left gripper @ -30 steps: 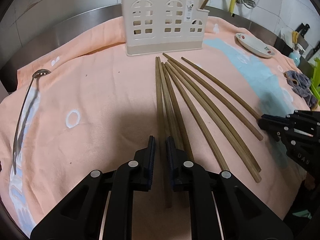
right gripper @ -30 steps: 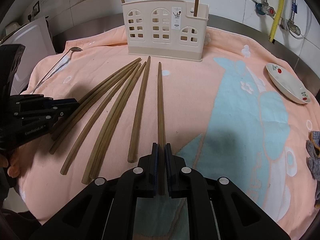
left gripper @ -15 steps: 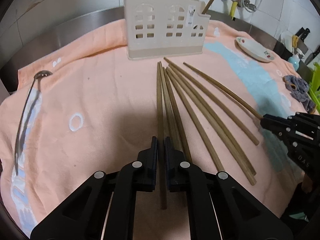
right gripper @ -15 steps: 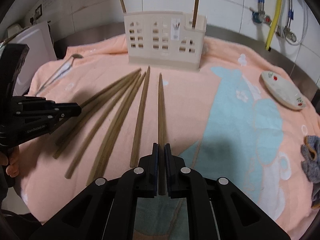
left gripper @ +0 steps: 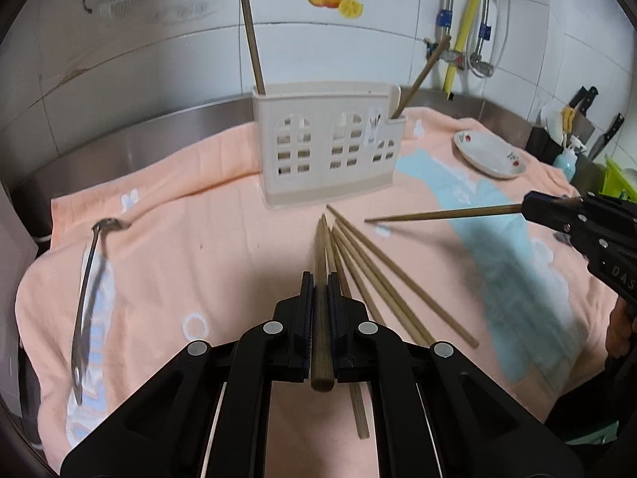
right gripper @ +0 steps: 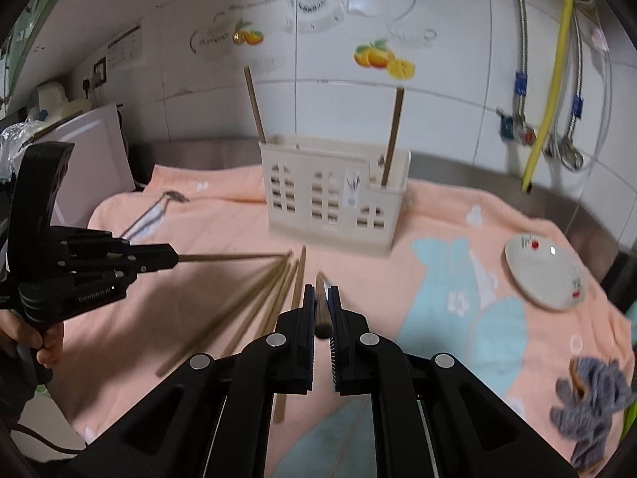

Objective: Organize utensils
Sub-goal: 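Lift the chopstick with the left tool while the right tool raises its chopstick over the holder, then drop the chopstick into the holder and open the left tool while the right tool releases its chopstick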

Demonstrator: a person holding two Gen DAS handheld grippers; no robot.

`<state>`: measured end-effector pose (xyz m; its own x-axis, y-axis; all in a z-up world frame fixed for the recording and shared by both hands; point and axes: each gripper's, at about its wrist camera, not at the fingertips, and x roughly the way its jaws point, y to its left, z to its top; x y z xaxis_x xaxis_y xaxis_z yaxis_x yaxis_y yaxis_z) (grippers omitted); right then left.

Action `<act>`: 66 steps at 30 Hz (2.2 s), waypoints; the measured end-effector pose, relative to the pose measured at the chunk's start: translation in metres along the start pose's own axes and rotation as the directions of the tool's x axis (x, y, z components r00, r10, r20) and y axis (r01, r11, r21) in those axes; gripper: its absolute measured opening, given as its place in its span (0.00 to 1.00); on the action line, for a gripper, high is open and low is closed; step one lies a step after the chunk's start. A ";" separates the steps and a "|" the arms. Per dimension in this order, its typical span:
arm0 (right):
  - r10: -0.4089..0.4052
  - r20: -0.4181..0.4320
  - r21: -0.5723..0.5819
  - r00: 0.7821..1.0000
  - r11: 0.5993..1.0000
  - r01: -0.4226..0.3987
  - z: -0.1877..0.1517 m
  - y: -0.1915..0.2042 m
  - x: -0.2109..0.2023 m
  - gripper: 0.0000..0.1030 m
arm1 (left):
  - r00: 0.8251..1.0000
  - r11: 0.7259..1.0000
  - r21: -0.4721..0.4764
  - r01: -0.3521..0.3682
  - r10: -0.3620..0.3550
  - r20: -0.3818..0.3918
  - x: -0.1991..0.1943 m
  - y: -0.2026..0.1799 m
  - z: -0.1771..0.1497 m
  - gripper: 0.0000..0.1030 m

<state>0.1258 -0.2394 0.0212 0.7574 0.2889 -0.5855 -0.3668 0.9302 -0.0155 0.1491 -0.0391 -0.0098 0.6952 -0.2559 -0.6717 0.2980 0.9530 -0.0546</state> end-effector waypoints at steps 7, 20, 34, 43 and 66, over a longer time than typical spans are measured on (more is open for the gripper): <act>0.019 0.030 -0.022 0.999 1.000 -0.018 0.041 -0.010 0.000 0.06 | 0.999 1.000 0.015 0.016 -0.016 0.033 -0.006 0.001 0.030 0.06; -0.016 0.147 -0.124 0.989 0.992 0.034 0.114 -0.013 -0.045 0.06 | 0.994 0.996 0.064 0.056 -0.062 0.089 -0.030 -0.001 0.094 0.05; -0.093 0.097 -0.185 0.991 0.977 0.109 0.154 -0.019 -0.030 0.06 | 0.959 0.996 0.080 0.032 -0.053 0.280 -0.080 -0.002 0.172 0.05; -0.054 -0.027 -0.143 0.998 0.988 0.049 0.161 -0.035 0.010 0.06 | 0.923 0.999 0.018 -0.026 0.018 0.384 -0.073 0.011 0.218 0.05; -0.072 -0.050 -0.103 0.996 0.993 0.066 0.157 -0.049 0.054 0.17 | 0.974 0.997 -0.076 -0.025 0.041 0.221 0.020 0.045 0.197 0.07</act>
<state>0.2697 -0.2333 0.1179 0.7539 0.2097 -0.6226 -0.3692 0.9191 -0.1374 0.3051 -0.0337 0.1200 0.8342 -0.2458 -0.4937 0.2301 0.9687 -0.0935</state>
